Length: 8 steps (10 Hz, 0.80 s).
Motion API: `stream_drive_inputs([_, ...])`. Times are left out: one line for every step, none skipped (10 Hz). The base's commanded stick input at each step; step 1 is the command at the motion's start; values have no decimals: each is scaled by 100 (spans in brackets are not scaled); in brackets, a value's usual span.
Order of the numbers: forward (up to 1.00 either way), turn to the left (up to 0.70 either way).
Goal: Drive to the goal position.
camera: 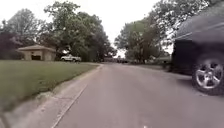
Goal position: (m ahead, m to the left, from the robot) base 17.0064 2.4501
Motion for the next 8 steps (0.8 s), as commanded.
stream_drive_inputs([70,0])
stream_drive_inputs([70,0])
stream_drive_inputs([70,0])
stream_drive_inputs([70,0])
stream_drive_inputs([70,0])
stream_drive_inputs([70,0])
stream_drive_inputs([70,0])
stream_drive_inputs([70,0])
